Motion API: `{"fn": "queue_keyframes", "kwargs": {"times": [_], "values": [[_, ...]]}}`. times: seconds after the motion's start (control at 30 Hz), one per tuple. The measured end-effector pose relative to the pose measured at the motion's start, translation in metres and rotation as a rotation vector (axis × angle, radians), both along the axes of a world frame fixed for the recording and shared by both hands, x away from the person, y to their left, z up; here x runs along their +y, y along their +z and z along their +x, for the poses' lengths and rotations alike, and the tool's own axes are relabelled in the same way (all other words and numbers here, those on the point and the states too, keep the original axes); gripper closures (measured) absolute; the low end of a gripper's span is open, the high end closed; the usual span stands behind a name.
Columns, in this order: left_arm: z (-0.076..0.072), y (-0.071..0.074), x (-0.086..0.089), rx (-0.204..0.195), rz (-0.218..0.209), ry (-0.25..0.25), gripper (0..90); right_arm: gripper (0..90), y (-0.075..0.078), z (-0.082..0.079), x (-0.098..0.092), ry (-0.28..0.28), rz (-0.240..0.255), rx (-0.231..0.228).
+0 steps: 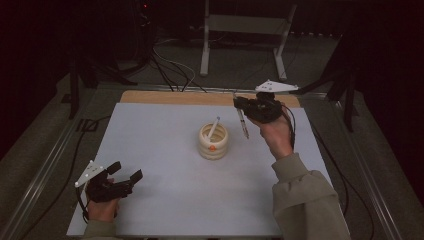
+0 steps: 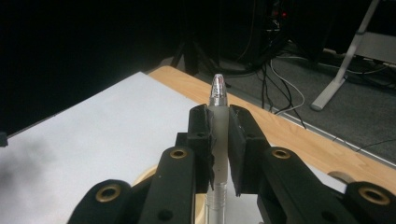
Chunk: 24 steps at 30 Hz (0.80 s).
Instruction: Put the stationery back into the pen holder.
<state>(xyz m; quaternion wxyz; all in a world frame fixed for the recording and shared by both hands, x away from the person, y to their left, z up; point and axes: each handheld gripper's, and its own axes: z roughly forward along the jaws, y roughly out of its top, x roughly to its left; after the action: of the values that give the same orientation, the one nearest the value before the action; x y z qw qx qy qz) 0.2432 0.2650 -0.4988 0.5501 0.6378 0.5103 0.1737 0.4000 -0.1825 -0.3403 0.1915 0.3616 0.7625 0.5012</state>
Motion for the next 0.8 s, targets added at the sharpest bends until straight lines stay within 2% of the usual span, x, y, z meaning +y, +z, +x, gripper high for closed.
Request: {"fn": "queue_keyframes", "kwargs": {"times": [0.2,0.8], "values": [[0.000,0.000,0.001,-0.001,-0.001,0.001,0.3,81.0,0.000,0.005,0.007,-0.008,0.005,-0.007],[0.000,0.000,0.000,0.000,-0.004,-0.004,0.3,80.8,-0.014,0.018,0.037,-0.015,0.026,-0.007]]}}
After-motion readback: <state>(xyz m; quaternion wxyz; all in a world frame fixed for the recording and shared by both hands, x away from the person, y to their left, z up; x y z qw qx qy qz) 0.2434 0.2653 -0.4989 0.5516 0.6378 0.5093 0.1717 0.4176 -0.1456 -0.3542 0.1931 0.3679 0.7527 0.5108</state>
